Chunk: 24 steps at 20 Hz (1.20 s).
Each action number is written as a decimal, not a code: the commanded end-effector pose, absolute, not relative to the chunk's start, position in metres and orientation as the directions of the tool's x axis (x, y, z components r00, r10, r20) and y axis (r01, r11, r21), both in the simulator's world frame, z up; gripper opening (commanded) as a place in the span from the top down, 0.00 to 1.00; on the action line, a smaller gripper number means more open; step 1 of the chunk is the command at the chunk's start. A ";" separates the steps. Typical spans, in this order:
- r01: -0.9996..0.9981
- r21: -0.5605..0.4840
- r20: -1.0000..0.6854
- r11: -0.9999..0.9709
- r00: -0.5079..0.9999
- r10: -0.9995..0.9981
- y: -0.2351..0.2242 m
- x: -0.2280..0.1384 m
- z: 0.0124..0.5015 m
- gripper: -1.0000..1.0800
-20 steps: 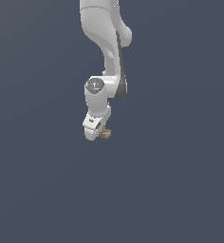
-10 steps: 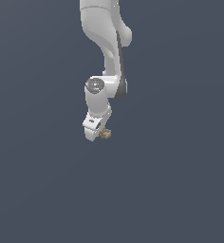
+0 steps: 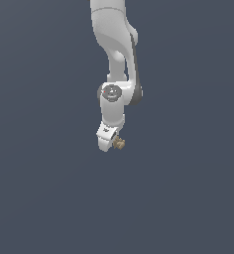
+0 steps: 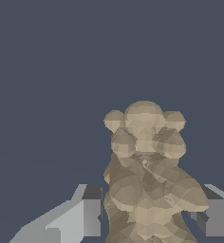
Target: Pick up the object and move it to a goal position.
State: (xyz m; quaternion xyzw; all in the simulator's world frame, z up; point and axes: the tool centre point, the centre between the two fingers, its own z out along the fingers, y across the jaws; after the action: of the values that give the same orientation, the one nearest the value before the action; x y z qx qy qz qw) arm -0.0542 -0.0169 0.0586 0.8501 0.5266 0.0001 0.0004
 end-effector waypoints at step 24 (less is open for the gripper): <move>0.895 0.000 0.000 -0.445 0.445 0.895 0.151 0.038 0.067 1.00</move>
State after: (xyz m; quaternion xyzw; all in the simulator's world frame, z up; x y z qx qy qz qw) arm 0.0359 0.1479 0.0666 0.8498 0.5271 0.0000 -0.0001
